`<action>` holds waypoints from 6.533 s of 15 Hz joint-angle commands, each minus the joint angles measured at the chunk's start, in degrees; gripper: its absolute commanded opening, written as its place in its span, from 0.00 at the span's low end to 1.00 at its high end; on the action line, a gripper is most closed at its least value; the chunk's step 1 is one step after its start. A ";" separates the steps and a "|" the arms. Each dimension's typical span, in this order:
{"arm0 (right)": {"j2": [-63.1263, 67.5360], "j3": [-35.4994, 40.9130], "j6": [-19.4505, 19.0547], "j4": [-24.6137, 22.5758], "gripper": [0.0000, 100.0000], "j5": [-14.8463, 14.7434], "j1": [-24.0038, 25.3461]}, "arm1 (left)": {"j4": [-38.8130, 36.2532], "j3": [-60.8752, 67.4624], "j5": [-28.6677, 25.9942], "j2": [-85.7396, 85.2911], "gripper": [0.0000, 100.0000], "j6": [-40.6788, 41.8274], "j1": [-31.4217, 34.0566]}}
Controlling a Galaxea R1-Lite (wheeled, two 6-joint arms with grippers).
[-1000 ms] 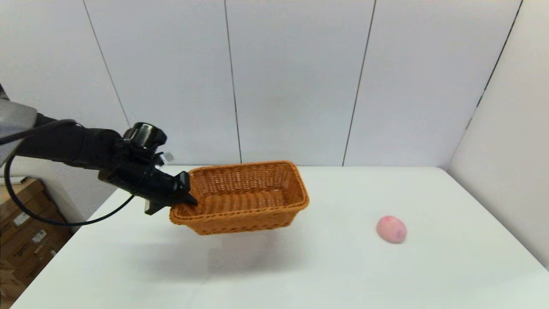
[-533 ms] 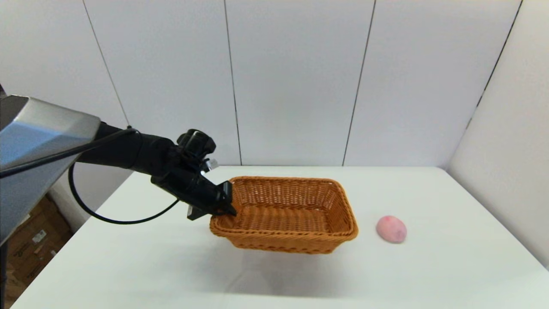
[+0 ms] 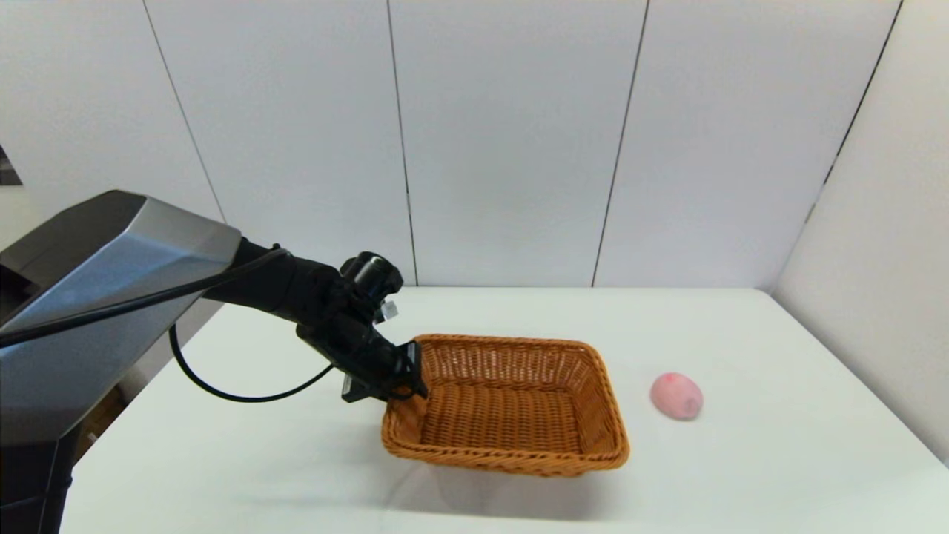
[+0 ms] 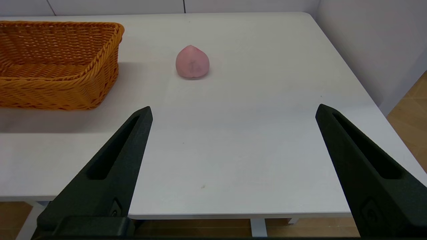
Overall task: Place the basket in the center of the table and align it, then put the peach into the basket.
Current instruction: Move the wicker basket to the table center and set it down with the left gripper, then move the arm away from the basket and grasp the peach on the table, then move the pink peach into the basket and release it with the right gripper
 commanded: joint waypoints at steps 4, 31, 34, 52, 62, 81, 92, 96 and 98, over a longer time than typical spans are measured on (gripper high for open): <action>-0.01 0.00 0.00 0.08 1.00 -0.03 0.02 | 0.70 -0.17 6.65 -11.26 1.00 2.55 6.65; -0.01 0.00 0.18 0.08 1.00 0.06 0.11 | 0.18 63.73 28.89 -114.53 1.00 34.10 22.64; -0.01 0.00 0.00 0.08 1.00 0.06 0.02 | -8.88 71.38 21.16 -116.81 1.00 32.87 22.73; 80.93 -35.59 4.31 -3.61 1.00 5.16 3.71 | -10.28 76.04 17.29 -127.27 1.00 30.76 22.73; 109.76 -37.97 8.00 -29.36 1.00 3.57 4.06 | -10.28 76.12 17.20 -127.27 1.00 30.58 22.73; 119.96 -40.69 11.43 -34.63 0.00 1.29 6.17 | -10.28 76.12 17.29 -127.27 1.00 30.50 22.73; 92.89 -41.39 14.06 -24.35 0.00 2.26 22.34 | -10.28 76.04 17.29 -127.27 1.00 30.50 22.73; 98.07 -42.10 14.15 -23.74 0.00 2.08 31.39 | -10.28 76.04 17.29 -127.27 1.00 30.58 22.73; 102.03 -43.50 14.77 -23.74 0.00 2.17 33.59 | -10.28 76.04 17.29 -127.27 1.00 30.58 22.73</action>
